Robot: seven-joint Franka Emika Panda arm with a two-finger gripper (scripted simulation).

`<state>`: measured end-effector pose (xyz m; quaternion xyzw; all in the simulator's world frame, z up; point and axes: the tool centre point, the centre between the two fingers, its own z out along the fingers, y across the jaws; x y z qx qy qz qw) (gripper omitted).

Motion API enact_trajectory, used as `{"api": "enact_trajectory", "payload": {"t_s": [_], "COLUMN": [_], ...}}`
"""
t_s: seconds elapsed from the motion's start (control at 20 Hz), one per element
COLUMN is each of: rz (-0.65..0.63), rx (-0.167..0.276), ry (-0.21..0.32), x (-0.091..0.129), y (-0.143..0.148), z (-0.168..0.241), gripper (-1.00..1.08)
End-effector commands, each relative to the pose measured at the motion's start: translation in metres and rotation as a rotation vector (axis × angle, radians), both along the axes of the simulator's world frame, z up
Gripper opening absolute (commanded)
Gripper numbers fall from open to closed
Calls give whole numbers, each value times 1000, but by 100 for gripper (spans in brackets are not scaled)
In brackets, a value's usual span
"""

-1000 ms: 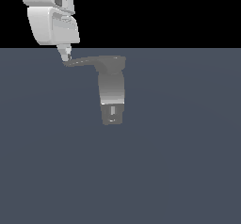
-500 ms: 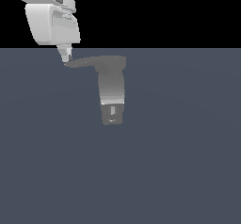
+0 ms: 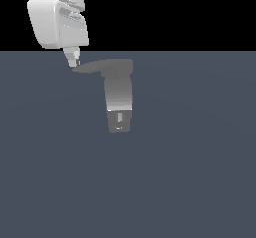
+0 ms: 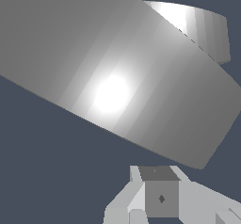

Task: Turn on the faucet by rotating a designated handle.

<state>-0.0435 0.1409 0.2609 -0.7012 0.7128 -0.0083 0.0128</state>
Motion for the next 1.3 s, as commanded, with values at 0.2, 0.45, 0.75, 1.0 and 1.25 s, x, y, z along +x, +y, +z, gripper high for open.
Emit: {"api": "enact_trajectory", "payload": {"t_s": [0.2, 0.45, 0.75, 1.0, 1.25], "rz": [-14, -14, -14, -7, -9], "rx": [-5, -5, -6, -4, -4], "ry": [21, 25, 29, 6, 12], "x": [-19, -32, -45, -40, -44], "y": [-22, -32, -43, -56, -84], "z": [-9, -10, -12, -3, -6], "gripper": [-100, -100, -100, -100, -100]}}
